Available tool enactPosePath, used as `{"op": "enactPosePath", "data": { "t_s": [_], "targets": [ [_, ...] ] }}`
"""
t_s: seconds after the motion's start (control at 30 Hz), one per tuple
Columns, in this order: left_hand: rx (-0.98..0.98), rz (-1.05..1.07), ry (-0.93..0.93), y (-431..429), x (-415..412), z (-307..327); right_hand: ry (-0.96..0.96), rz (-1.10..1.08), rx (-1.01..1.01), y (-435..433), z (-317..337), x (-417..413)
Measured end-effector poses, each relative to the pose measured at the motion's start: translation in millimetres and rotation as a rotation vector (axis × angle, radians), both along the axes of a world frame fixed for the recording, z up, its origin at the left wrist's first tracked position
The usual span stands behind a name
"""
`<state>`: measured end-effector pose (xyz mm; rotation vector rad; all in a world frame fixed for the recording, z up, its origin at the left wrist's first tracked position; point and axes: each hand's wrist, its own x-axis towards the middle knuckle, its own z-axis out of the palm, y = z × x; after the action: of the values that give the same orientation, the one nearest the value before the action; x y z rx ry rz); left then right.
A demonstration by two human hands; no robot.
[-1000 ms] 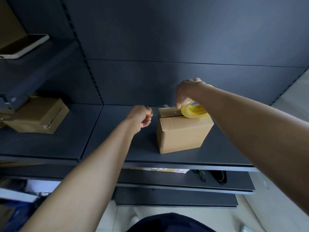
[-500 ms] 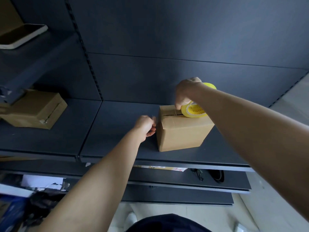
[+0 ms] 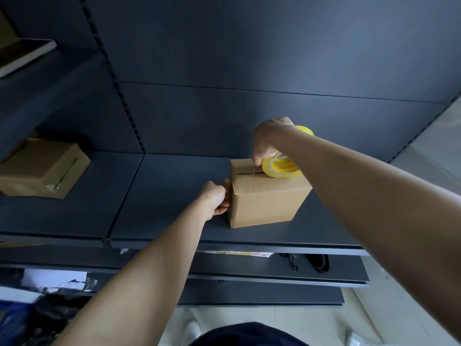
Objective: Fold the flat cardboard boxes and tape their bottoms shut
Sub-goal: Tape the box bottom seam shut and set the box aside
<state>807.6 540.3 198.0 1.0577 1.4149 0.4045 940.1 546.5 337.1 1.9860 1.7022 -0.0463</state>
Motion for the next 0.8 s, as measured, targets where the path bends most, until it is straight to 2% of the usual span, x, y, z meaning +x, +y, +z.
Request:
{"op": "enactPosePath", "data": {
  "t_s": [0.07,0.13,0.2,0.27,0.3,0.4,0.6,0.8],
  "targets": [
    [0.134,-0.043,0.130,6,-1,1,-0.003,0.006,-0.006,1,0,0],
    [0.371,-0.006,0.201,11,-1,11,-0.001,0.007,-0.013,1,-1,0],
    [0.551,-0.017,0.048,13,2,24,0.002,0.011,-0.013,2,0,1],
    [0.545,-0.201,-0.095,6,3,35,0.006,0.006,-0.024,2,-1,1],
    [0.499,-0.340,-0.103,4,3,37,0.007,0.004,-0.027,3,-1,1],
    [0.477,-0.616,0.023,6,3,31,0.007,0.004,-0.021,2,0,1],
    [0.565,-0.695,0.105,12,7,28,0.045,0.007,-0.016,1,2,6],
    [0.581,-0.728,0.153,18,4,26,0.327,-0.150,-0.016,-5,29,49]
  ]
}}
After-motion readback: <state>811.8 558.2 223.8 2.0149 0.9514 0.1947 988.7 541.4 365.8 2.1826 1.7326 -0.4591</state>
